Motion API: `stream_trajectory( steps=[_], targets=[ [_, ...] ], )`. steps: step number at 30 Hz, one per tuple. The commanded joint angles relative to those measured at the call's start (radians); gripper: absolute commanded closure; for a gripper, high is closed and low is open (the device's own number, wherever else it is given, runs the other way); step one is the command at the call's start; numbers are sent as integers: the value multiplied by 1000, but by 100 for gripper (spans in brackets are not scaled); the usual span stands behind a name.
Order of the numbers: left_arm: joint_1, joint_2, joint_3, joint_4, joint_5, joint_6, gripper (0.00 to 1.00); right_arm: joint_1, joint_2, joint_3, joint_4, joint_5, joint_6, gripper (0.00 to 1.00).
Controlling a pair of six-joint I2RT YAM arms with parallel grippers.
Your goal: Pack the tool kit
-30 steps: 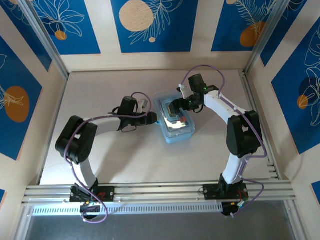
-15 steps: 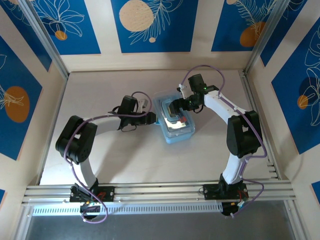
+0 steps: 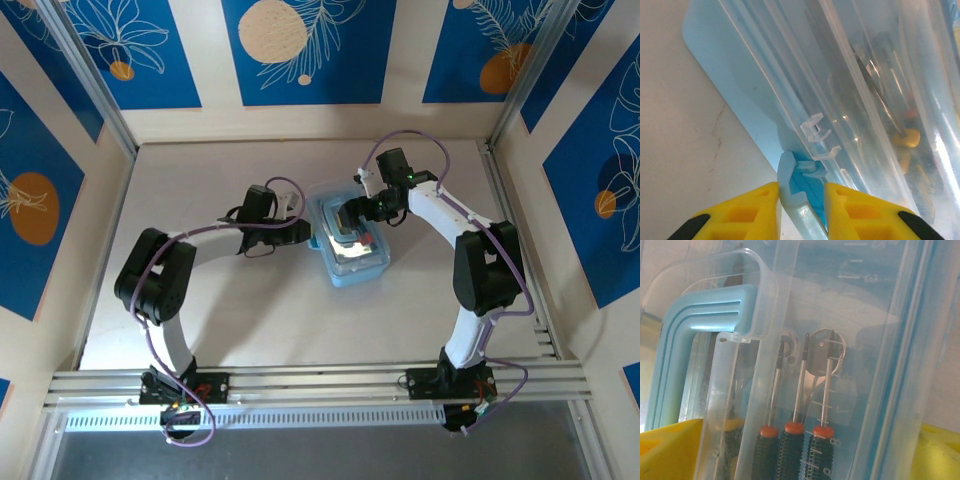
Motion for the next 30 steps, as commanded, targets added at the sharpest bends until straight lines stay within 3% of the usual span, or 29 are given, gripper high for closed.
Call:
stream_trajectory(
  steps=[1,30],
  targets=[
    [3,-15,17,-16,36,18,75,34,63,-47,-121,-79,-7,6],
    [20,-85,35,-112,24,63,72,31,66,-66,-97,-92,0,6]
  ],
)
